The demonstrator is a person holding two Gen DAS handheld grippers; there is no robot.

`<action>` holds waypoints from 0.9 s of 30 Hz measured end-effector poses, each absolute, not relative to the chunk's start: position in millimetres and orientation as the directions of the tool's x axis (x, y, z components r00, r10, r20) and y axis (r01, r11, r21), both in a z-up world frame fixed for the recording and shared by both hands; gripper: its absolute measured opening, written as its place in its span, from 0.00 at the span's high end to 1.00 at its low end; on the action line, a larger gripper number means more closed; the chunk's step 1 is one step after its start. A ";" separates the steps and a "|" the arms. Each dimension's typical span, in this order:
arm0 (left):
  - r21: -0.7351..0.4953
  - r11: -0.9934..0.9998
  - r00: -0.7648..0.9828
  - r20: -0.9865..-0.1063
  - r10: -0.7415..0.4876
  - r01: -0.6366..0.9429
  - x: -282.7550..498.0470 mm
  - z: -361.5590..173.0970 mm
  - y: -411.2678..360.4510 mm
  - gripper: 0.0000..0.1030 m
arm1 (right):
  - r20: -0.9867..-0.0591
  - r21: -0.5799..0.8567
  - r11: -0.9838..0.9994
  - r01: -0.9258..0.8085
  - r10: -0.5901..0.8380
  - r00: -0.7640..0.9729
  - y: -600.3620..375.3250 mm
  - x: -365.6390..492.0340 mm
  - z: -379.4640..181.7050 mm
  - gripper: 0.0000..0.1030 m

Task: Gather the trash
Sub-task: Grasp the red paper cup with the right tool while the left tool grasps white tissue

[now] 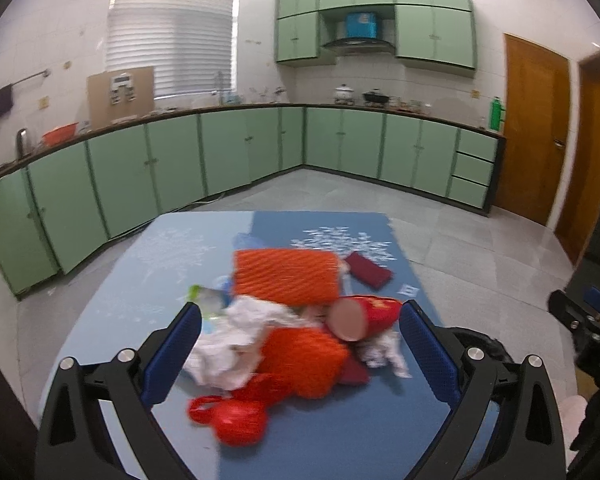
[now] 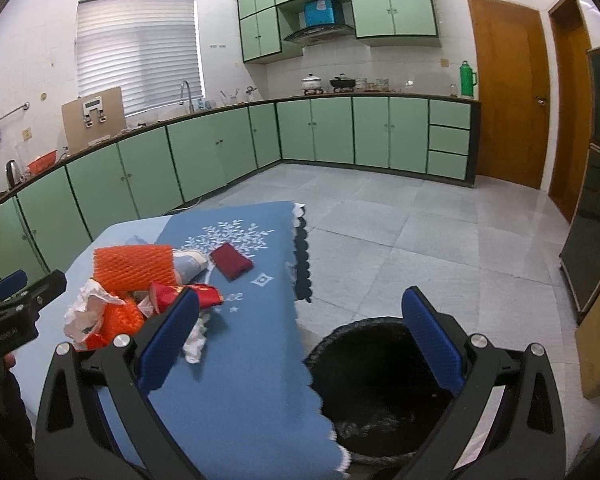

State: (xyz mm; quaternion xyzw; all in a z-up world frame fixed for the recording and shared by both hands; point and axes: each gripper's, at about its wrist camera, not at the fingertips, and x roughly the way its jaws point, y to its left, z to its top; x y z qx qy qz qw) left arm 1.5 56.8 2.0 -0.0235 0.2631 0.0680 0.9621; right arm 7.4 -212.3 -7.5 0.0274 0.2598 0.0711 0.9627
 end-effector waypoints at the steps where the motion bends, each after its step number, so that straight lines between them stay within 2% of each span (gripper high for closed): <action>1: -0.007 0.987 0.848 -0.514 0.134 -0.160 0.9 -0.1 64.0 0.06 | -0.498 0.092 0.987 -0.132 0.160 0.852 -208.1 10.0 -8.9 0.05; 8: 0.016 0.967 0.804 -0.554 0.219 -0.253 2.4 -19.8 111.1 0.06 | -0.511 0.100 0.974 -0.205 0.227 0.829 -176.4 27.0 -21.3 0.05; 22: -0.001 0.970 0.755 -0.628 0.189 -0.244 20.8 -56.2 131.9 0.06 | -0.556 0.123 0.937 -0.327 0.338 0.759 -129.9 67.9 -43.4 0.05; 25: 0.002 0.971 0.755 -0.629 0.186 -0.238 27.0 -60.3 135.1 0.08 | -0.571 0.130 0.933 -0.335 0.347 0.744 -122.2 78.3 -49.5 0.05; 27: -0.003 0.974 0.752 -0.636 0.172 -0.225 31.3 -62.3 137.1 0.14 | -0.577 0.127 0.931 -0.343 0.351 0.738 -118.3 83.2 -52.2 0.05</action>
